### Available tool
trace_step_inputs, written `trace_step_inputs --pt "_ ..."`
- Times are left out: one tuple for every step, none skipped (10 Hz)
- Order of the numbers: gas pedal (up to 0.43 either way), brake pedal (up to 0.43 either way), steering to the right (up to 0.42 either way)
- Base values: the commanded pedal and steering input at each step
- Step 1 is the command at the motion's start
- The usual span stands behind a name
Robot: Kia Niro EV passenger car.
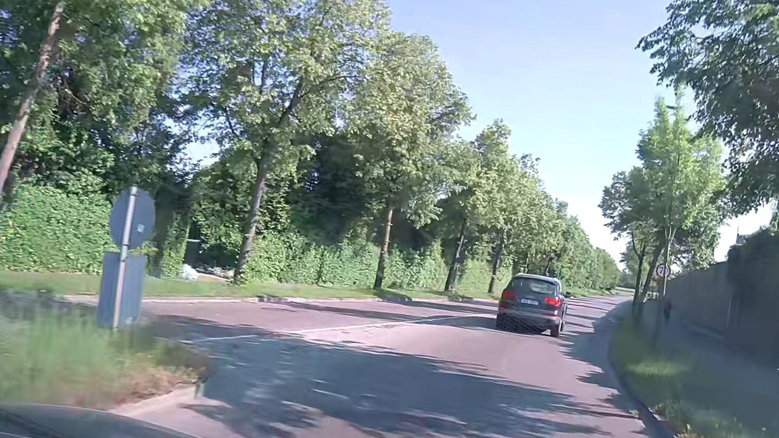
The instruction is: Follow the waypoints while adhering to traffic rules and regulations
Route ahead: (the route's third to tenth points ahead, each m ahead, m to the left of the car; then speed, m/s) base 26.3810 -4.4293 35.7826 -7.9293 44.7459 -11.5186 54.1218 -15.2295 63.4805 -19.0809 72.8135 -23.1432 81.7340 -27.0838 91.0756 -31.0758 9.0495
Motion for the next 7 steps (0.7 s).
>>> trace_step_inputs --pt "0.22 0.006 0.113" --pt "0.22 0.012 0.108" --pt "0.22 0.012 0.105" --pt "0.228 0.012 0.101" --pt "0.228 0.006 0.099" --pt "0.228 0.012 0.097" --pt "0.24 0.012 0.095"
